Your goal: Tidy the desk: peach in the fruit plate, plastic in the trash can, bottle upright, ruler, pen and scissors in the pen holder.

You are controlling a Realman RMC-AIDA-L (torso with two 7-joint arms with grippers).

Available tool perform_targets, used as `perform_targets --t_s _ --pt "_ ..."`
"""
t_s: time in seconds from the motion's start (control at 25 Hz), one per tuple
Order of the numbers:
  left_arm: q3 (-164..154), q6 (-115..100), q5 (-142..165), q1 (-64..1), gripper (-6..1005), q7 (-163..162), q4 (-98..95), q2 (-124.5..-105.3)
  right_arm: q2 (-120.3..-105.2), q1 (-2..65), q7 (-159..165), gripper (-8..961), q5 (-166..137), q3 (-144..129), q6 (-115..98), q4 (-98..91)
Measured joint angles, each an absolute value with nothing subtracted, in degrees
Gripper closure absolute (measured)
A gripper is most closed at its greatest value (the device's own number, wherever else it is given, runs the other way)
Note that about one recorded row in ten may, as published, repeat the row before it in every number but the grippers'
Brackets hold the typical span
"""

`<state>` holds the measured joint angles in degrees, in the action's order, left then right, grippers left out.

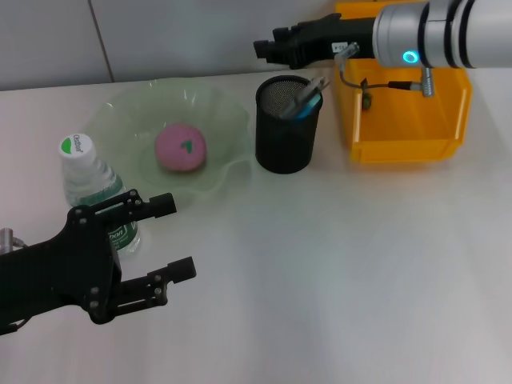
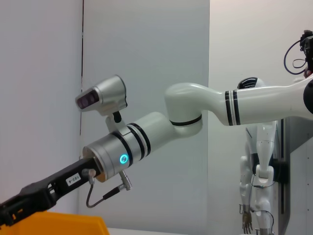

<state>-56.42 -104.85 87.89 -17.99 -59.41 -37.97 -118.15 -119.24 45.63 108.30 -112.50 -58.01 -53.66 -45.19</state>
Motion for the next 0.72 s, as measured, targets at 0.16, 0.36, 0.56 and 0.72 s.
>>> perform_targets --t_s 0.16,0.36,0.56,0.72 --pt "-56.4 -104.9 87.9 -17.8 236 -59.4 -38.0 -118.13 -119.12 44.3 108.3 507 -109.9 -57.9 -54.7 -46.7" --pt "-56.4 -105.1 87.9 -17.7 236 -59.4 -38.0 -118.12 -119.08 43.0 109.1 464 -108.7 -57.5 -56.4 -48.4" --pt "-56.2 -105.7 88.0 -17.6 236 -59.3 -38.0 -118.19 -119.05 39.6 108.2 309 -101.4 -57.4 -61.3 -49.6" --pt "-56.6 -106.3 88.3 -17.1 236 -58.5 -38.0 -118.21 -118.96 34.7 105.3 209 -93.4 -57.4 -69.9 -51.2"
